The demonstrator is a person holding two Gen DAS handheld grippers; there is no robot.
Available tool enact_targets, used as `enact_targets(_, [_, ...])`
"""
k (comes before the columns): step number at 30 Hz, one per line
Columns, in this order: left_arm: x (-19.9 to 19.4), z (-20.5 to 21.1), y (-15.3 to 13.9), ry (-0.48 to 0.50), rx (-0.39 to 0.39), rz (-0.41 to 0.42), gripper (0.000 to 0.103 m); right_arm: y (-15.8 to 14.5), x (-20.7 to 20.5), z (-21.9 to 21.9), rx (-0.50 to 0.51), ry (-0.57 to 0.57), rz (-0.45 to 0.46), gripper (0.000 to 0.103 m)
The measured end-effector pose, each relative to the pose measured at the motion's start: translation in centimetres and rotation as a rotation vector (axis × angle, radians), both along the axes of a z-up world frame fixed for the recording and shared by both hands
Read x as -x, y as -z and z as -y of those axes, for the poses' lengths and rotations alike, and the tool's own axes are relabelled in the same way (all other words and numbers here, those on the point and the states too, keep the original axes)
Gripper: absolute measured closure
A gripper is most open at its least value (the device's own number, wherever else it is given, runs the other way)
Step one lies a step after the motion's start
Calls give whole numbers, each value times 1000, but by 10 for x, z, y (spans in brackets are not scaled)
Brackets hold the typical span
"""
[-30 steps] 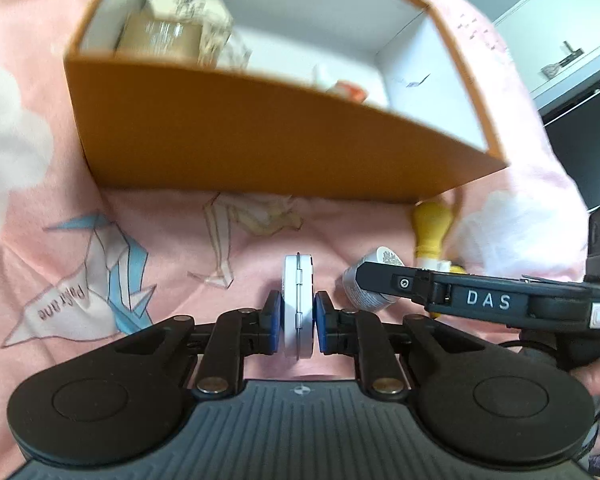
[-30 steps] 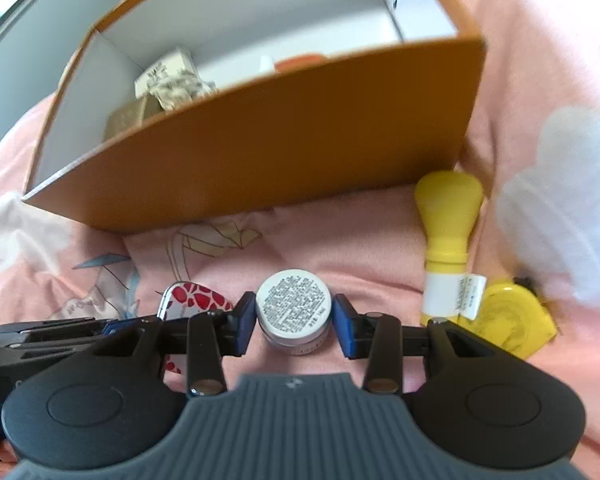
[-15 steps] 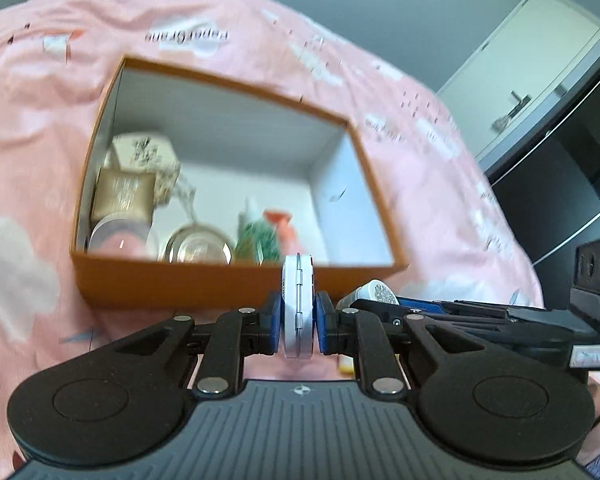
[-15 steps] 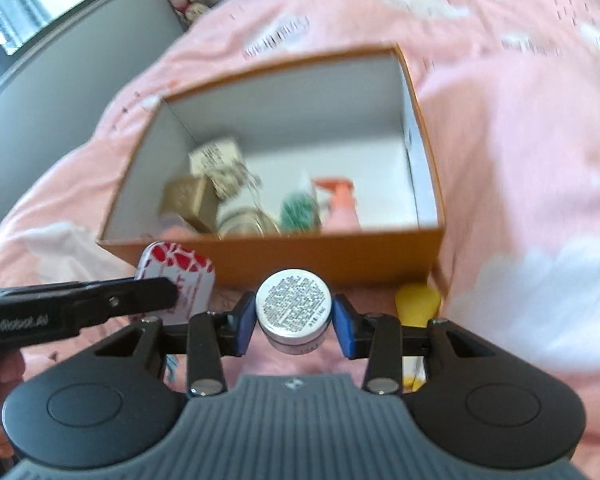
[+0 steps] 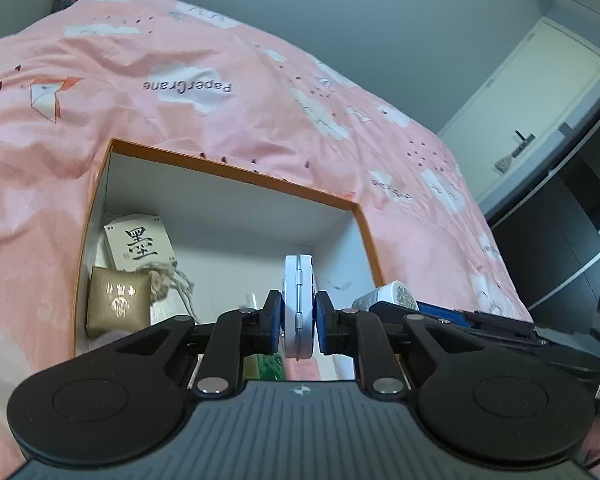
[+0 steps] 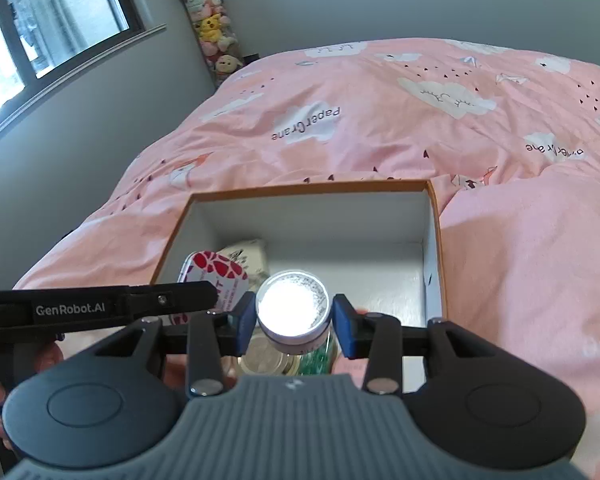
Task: Organize rigid objects
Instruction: 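Carry the mint tin and white jar over the orange box with both tools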
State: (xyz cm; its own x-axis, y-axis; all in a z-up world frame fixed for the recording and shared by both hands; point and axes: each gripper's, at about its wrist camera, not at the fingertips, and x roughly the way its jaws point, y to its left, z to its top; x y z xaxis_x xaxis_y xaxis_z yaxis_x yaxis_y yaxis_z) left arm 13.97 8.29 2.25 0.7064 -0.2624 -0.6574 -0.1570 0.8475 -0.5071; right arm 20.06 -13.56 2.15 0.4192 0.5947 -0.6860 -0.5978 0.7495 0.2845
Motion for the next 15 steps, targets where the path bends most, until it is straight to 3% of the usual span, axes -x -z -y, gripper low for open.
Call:
enact_targets(4, [-22, -10, 21, 3, 15, -40, 84, 12, -20, -13, 9, 13, -19, 62])
enact_targets(8, [-41, -28, 44, 5, 90, -112, 84, 26, -39, -28, 23, 3, -52, 62])
enact_targets(15, [-76, -38, 77, -11, 115, -231, 84, 46, -61, -39, 41, 20, -97, 62])
